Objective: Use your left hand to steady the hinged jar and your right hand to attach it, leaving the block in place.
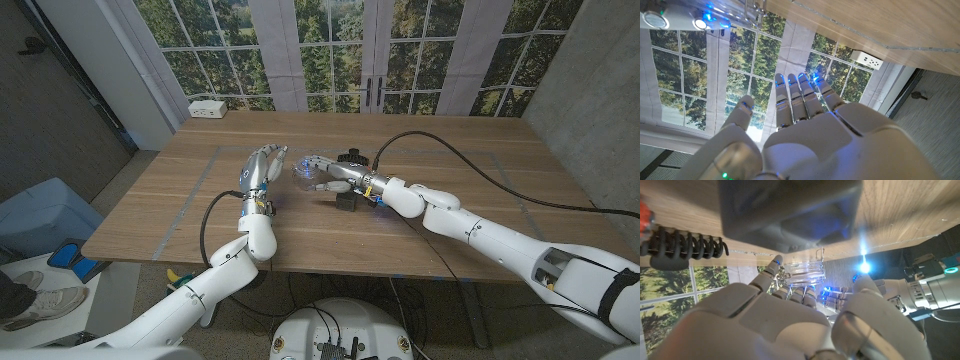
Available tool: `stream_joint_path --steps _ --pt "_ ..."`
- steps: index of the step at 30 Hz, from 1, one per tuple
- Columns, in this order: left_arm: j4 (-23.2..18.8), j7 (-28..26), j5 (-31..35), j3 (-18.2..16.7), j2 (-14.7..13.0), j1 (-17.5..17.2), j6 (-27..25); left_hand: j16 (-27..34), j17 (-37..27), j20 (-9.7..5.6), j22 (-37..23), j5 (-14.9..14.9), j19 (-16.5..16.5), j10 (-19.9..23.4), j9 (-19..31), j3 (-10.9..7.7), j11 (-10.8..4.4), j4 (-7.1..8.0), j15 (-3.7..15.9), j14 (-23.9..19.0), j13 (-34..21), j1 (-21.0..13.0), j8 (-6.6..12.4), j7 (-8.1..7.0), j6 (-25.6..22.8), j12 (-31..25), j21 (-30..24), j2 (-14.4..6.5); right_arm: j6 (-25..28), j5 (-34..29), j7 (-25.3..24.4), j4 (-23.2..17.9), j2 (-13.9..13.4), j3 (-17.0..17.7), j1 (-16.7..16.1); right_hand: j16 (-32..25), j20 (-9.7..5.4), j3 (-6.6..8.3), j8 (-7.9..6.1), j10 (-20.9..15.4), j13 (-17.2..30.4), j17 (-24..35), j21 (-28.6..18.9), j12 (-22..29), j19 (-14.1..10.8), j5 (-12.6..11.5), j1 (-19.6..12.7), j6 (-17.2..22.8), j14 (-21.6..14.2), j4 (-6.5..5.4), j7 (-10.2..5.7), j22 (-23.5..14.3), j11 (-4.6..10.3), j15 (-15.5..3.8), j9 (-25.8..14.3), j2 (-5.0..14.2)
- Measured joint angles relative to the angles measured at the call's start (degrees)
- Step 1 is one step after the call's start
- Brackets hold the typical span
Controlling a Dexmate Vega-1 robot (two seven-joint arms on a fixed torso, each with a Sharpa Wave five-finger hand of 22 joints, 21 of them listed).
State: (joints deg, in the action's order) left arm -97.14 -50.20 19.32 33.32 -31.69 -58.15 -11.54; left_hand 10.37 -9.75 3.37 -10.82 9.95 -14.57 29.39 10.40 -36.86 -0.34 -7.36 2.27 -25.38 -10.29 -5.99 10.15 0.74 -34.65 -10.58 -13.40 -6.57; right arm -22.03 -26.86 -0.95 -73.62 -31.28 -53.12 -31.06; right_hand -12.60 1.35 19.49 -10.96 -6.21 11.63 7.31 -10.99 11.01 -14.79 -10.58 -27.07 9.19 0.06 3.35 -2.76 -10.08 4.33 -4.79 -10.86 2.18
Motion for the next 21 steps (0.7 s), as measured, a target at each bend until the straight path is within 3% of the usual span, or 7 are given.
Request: stream_joint_path --steps 6,8,12,14,21 --pt "-0.31 -0.32 0.56 -0.38 0.14 -0.65 0.44 0.00 0.00 0.00 0.00 0.00 0.00 -0.61 0.00 -0.18 -0.13 -0.18 0.31 0.31 0.00 0.00 0.00 -0.23 0.80 0.00 0.00 0.00 -2.10 0.11 -1.95 -0.67 -0.34 1.41 -0.72 -0.36 -0.02 -1.10 0.17 -0.06 -0.19 0.00 0.00 0.00 -0.02 0.00 2.56 -0.43 0.00 -0.85 -0.43 0.00 -0.06 0.00 0.21 -0.29" --pt "-0.54 -0.38 0.80 -0.51 0.16 -0.89 0.61 0.00 0.00 0.00 0.00 0.00 0.00 -1.00 0.00 -0.18 -0.19 -0.18 0.27 0.35 0.00 0.00 -0.10 -0.44 1.00 0.16 0.00 0.00 -2.83 0.30 -2.53 -0.90 -0.50 1.96 -1.08 -0.39 -0.04 -1.56 0.17 -1.02 -0.24 4.46 -0.01 0.00 0.00 0.00 2.99 -0.43 -0.01 -1.31 -0.43 -0.02 -0.97 0.01 0.21 0.11" --pt "-1.00 -0.42 1.14 -0.75 0.19 -1.32 0.74 0.00 0.00 0.00 0.01 0.00 0.00 -1.71 0.00 -0.41 -0.29 -0.41 0.39 0.83 0.00 0.00 -0.23 -0.43 1.62 0.22 0.00 0.00 -4.46 1.00 -3.39 -1.14 -0.69 2.93 -1.61 -0.66 -0.23 -2.17 -0.09 -2.20 -0.14 7.17 -0.13 0.53 0.17 0.00 5.82 0.53 -2.59 -2.47 -0.12 -0.02 -0.95 2.56 0.20 1.61" --pt "-1.29 -0.43 1.33 -0.84 0.21 -1.56 0.80 0.00 0.01 0.00 0.01 0.00 0.00 -1.79 0.00 -0.41 -0.37 -0.41 0.40 0.83 0.00 0.00 -0.23 -0.65 1.84 0.22 0.00 0.00 -5.29 1.39 -3.68 -1.15 -0.80 3.46 -1.94 -0.91 -0.44 -2.23 -0.12 -2.19 -0.17 7.37 -0.33 0.53 -0.05 0.00 6.35 0.57 -3.39 -2.98 -0.15 -0.05 -0.95 2.74 0.20 2.15" --pt "-2.20 -0.51 1.91 -1.15 0.29 -2.31 0.81 -0.21 0.01 0.00 0.01 0.00 0.00 -2.10 0.01 -0.65 -0.68 -0.18 0.39 0.83 0.01 0.00 -0.23 -1.05 2.23 0.22 0.00 0.00 -8.48 3.13 -4.97 -1.15 -0.90 5.33 -2.82 -1.34 -0.64 -2.16 -0.11 -2.50 -0.18 7.47 -0.71 0.53 -0.66 0.00 7.17 1.45 -4.28 -3.05 -0.43 -0.05 -1.27 3.24 0.47 2.97"
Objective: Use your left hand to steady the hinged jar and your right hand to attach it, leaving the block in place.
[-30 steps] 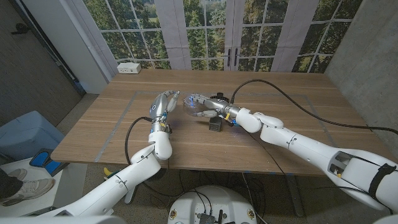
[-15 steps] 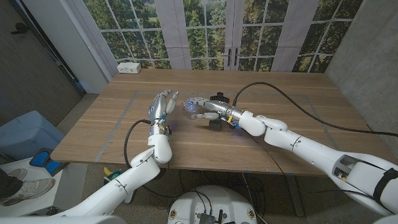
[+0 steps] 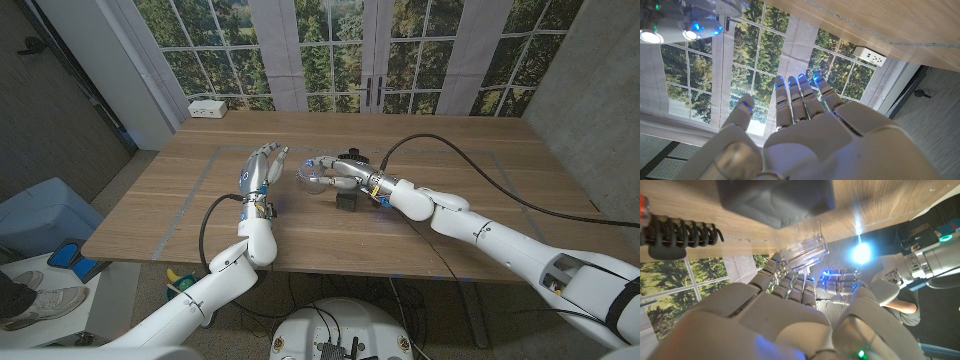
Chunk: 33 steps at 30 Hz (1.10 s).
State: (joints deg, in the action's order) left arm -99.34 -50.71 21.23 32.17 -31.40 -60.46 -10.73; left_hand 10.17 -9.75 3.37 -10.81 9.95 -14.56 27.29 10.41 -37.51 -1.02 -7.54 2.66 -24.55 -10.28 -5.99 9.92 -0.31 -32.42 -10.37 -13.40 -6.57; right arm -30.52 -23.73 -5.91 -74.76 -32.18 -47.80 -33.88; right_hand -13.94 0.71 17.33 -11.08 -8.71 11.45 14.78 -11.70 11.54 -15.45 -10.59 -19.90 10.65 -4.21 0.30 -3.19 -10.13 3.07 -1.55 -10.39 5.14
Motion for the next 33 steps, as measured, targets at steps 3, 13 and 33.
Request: stream_joint_path --steps 3,13,33 --pt "-0.37 -0.03 0.23 -0.10 0.05 -0.29 0.00 -0.02 0.00 0.00 0.00 0.00 0.00 0.00 0.00 0.00 0.00 0.00 0.00 0.00 0.00 0.00 0.00 0.20 0.20 0.00 0.00 0.00 -1.06 0.85 -0.40 0.00 0.00 0.78 -0.42 0.00 0.42 0.00 0.00 0.00 0.00 -0.34 -0.02 0.00 -0.42 0.00 0.00 -0.01 0.01 0.00 -0.01 0.01 0.00 -0.42 0.00 0.00" --pt "-1.30 -0.02 0.93 -0.30 0.14 -0.85 -0.03 -0.02 0.00 0.00 0.01 0.00 0.00 -0.31 0.00 -0.22 -0.31 -0.22 -0.31 0.31 0.00 0.00 0.00 0.20 0.19 0.00 0.00 0.00 -2.61 3.13 -0.69 -0.69 -0.09 3.14 -1.99 0.00 0.62 0.16 0.00 0.00 0.00 -0.68 -0.02 0.00 -0.62 0.00 0.00 -0.51 -0.20 0.50 -0.50 0.01 0.00 -0.62 -0.01 0.00" --pt "-2.69 0.30 -0.13 -1.77 0.32 -2.51 1.66 -0.02 0.01 0.00 0.01 0.00 0.00 -2.34 0.01 -0.44 -0.62 -0.19 -0.12 1.58 0.01 0.00 0.00 -0.53 1.96 0.22 0.00 0.00 -2.24 8.48 0.35 -2.26 -0.03 6.80 -4.76 0.00 0.62 -0.16 0.00 -0.09 0.00 -0.68 -0.02 0.00 -0.61 -0.01 -0.01 0.89 -0.30 0.82 -0.20 0.01 -0.52 -0.71 -0.01 0.00"
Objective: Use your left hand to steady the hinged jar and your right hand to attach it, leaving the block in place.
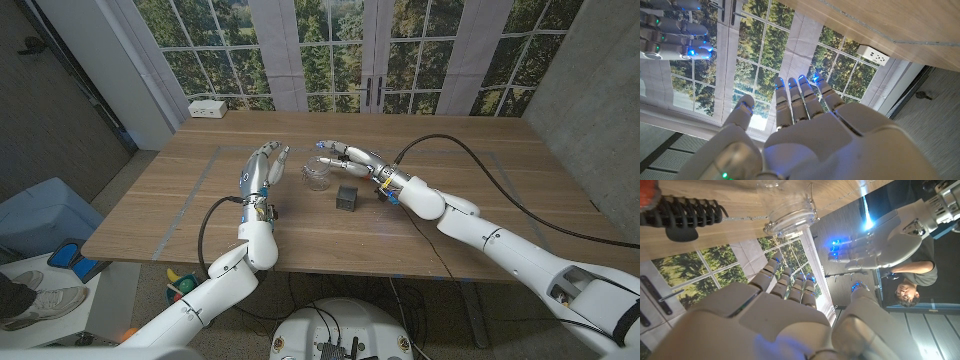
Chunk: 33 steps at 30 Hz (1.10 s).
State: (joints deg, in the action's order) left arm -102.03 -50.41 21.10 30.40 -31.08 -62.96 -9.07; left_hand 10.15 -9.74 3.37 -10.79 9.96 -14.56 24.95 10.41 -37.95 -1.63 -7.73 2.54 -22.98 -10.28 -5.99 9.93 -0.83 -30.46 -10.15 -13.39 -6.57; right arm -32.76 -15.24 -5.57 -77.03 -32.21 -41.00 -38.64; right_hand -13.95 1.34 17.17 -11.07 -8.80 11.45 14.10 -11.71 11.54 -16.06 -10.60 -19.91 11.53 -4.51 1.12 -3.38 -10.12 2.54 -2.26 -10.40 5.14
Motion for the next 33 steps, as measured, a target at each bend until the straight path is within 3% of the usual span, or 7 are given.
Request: stream_joint_path --steps 6,16,20,26,33 --pt "-0.06 1.33 -3.23 -0.68 0.01 -0.35 3.10 -0.22 0.00 -0.03 0.00 0.00 -0.03 -3.02 0.00 -0.42 -0.40 -0.34 -0.07 1.49 0.00 0.24 0.00 -0.80 2.45 0.23 0.00 0.24 0.13 1.14 0.00 -0.54 0.19 1.35 -1.07 0.00 0.00 0.16 -0.41 -0.31 0.00 0.00 0.00 0.00 0.00 -0.01 0.04 0.75 0.00 0.16 -0.01 0.00 -0.30 0.00 0.00 0.87" --pt "0.48 7.24 -10.81 -3.98 -1.00 -1.25 9.89 -0.84 0.15 -2.58 0.01 0.00 -0.07 -10.18 -0.31 -1.44 -1.85 -1.37 -0.20 8.00 0.16 0.24 0.00 -2.89 8.41 0.23 0.26 0.24 1.10 5.91 -0.99 -1.53 0.56 3.64 -2.89 0.00 -1.03 0.16 -0.40 -1.15 0.00 0.01 0.00 0.00 -1.03 -0.03 0.21 1.48 -0.22 0.15 0.32 0.00 -0.71 0.23 -0.01 1.16" --pt "1.20 10.17 -13.57 -4.69 -1.55 -1.23 12.62 -0.84 0.15 -3.09 0.01 0.00 0.41 -11.76 -0.31 -1.68 -2.75 -1.60 -0.24 9.99 0.16 0.24 -0.20 -3.78 10.14 0.23 0.30 0.24 1.34 7.18 -1.24 -1.73 0.74 4.31 -3.45 0.00 -1.68 0.16 -0.41 -1.24 -0.27 0.01 0.00 0.00 -1.20 -0.03 -0.01 1.67 -0.22 0.15 0.51 0.00 -0.80 0.23 -0.01 2.28" --pt "2.99 15.30 -18.55 -5.73 -1.96 -0.73 17.62 -0.84 0.14 -5.43 0.01 0.00 0.75 -13.87 -0.56 -1.86 -3.92 -1.79 -0.42 12.20 0.16 -0.22 -0.51 -3.85 13.54 0.23 0.31 0.14 1.64 10.10 -1.50 -1.82 1.20 5.60 -4.48 0.00 -2.28 0.16 -0.40 -1.97 -0.27 0.01 0.00 0.37 -1.84 0.09 0.68 2.61 -0.94 0.15 1.45 0.00 -0.70 0.12 -0.01 2.97" --pt "4.95 19.51 -23.14 -6.41 -1.63 -0.20 22.25 -0.84 0.14 -5.64 0.01 0.00 0.93 -15.59 -0.56 -1.85 -5.03 -1.79 -0.48 13.98 0.42 -0.39 -0.51 -3.47 15.74 0.22 0.69 0.07 1.41 13.99 -1.30 -0.33 2.08 7.07 -5.23 -0.36 -2.69 0.16 -0.40 -2.68 -0.27 0.14 -0.39 0.37 -2.25 0.22 0.97 3.21 -1.14 0.15 2.05 0.00 -1.42 -0.09 -0.01 3.25"
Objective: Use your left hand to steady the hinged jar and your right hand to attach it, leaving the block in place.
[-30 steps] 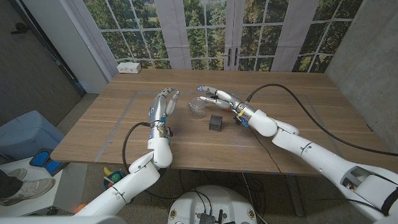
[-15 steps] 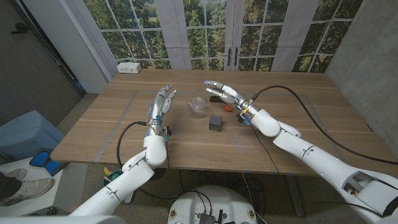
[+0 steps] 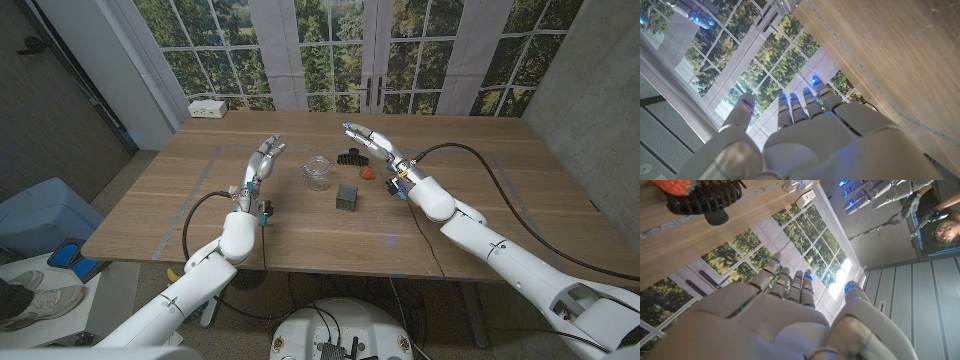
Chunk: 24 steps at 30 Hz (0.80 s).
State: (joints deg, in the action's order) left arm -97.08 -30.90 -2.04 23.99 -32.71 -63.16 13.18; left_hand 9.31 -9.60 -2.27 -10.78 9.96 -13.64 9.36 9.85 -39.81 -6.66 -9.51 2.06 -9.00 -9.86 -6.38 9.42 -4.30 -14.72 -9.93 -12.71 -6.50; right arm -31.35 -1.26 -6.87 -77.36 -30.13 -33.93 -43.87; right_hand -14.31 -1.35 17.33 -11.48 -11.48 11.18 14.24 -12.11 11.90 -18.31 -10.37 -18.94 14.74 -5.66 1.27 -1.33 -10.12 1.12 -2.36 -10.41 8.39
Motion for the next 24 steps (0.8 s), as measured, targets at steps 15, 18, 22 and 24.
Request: stream_joint_path --steps 15,18,22,24 --pt "4.63 6.18 -8.05 -1.45 2.49 0.69 7.39 0.45 -0.42 -0.08 0.00 0.00 0.53 -0.70 0.01 -0.60 0.32 2.37 0.10 0.94 0.01 0.00 0.31 -0.11 0.72 -0.11 0.21 0.00 -1.58 11.36 4.22 4.91 2.32 2.52 0.03 -0.32 -1.02 0.94 -0.39 -1.34 0.00 0.01 -0.05 0.00 -1.03 0.00 1.12 1.53 -0.92 -0.54 1.53 0.00 -0.10 0.30 0.00 1.15" --pt "5.24 7.27 -9.49 -1.69 2.87 0.74 8.43 0.67 -0.42 -0.08 0.00 0.00 0.53 -0.70 0.01 -0.54 0.32 2.81 0.10 0.93 0.01 0.00 0.34 0.07 0.53 -0.28 0.21 0.00 -1.84 13.97 5.52 5.98 2.85 3.02 0.16 -0.32 -0.99 1.38 -0.39 -1.85 0.01 0.14 -0.05 0.35 -1.05 0.00 0.61 2.25 -0.93 -0.74 1.63 0.00 -0.19 0.31 0.00 1.67" --pt "6.21 9.24 -12.04 -2.09 3.40 0.81 9.79 0.67 -0.42 -0.08 0.00 0.00 0.53 -0.48 0.01 -0.68 0.54 2.94 0.10 0.93 0.01 0.20 0.52 0.12 0.49 -0.28 0.21 0.19 -1.91 17.11 7.09 7.18 3.53 3.77 0.23 -0.51 -1.12 2.11 -0.39 -2.45 0.01 0.29 -0.05 0.45 -1.56 0.00 0.61 2.88 -1.13 -0.84 1.85 0.00 -0.40 0.11 0.00 1.66" --pt "6.51 10.05 -13.09 -2.25 3.53 0.84 10.27 0.67 -0.42 -0.08 0.00 0.00 0.52 -0.48 0.01 -0.70 0.54 3.25 0.10 0.93 0.01 0.27 0.55 0.12 0.49 -0.28 0.21 0.26 -1.89 18.97 7.98 7.57 3.81 4.11 0.25 -0.53 -1.11 2.20 -0.39 -2.69 0.01 0.29 -0.05 0.45 -1.56 0.00 0.82 2.97 -1.33 -0.92 1.93 0.00 -0.60 0.30 -0.01 1.88"
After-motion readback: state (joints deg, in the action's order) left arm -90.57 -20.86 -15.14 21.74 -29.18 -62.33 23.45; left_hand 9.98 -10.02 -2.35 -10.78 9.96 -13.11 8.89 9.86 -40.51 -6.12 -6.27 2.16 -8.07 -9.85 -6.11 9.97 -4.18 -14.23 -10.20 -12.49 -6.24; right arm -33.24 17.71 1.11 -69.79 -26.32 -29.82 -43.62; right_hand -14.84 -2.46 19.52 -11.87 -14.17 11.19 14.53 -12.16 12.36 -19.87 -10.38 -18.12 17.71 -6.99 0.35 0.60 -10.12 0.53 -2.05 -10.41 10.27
